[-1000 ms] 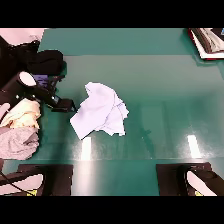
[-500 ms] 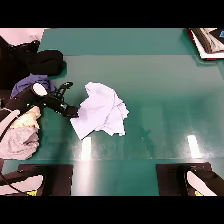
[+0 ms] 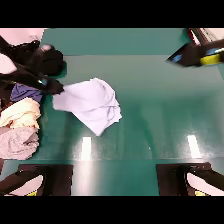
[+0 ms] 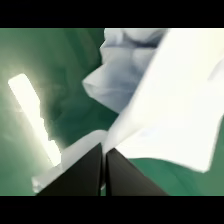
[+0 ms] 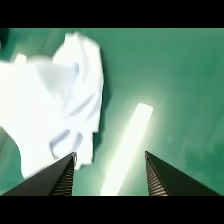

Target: Fold the shirts.

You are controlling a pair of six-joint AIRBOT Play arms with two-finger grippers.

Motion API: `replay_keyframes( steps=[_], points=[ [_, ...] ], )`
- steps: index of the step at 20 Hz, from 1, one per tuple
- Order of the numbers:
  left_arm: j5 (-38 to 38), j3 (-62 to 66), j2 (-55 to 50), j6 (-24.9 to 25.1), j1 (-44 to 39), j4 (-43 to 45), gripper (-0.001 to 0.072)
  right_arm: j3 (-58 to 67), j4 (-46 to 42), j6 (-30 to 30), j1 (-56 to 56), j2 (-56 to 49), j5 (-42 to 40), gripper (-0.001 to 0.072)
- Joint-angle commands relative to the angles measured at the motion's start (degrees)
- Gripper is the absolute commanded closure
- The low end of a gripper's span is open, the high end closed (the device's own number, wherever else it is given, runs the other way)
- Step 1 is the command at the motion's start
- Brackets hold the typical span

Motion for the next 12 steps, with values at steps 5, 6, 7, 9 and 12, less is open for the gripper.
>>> replay_keyframes(
  steps=[5, 6, 7, 9, 12],
  points=[
    [-4.74, 4.68, 4.5, -2.14, 0.02, 2.21, 0.0685, -13.99, 1.79, -1.46, 18.58, -18.91, -16.04, 0.0207],
    [-5.03, 4.68, 4.5, -2.25, 0.02, 2.21, 0.0684, -14.23, 4.74, -1.51, 20.06, -21.14, -18.23, 0.0207],
    [-5.38, 4.68, 4.5, -2.25, 0.02, 2.19, 0.0684, -14.16, 8.0, -1.62, 21.09, -23.06, -19.54, 0.0208],
    [-5.79, 4.68, 4.5, -3.78, 0.02, 2.19, 0.0684, -14.12, 14.73, -3.06, 22.67, -26.29, -22.38, 0.0207],
    [-5.88, 4.68, 4.5, -4.74, 0.02, 2.19, 0.0684, -14.1, 18.64, -3.15, 24.55, -28.83, -26.6, 0.0209]
  ],
)
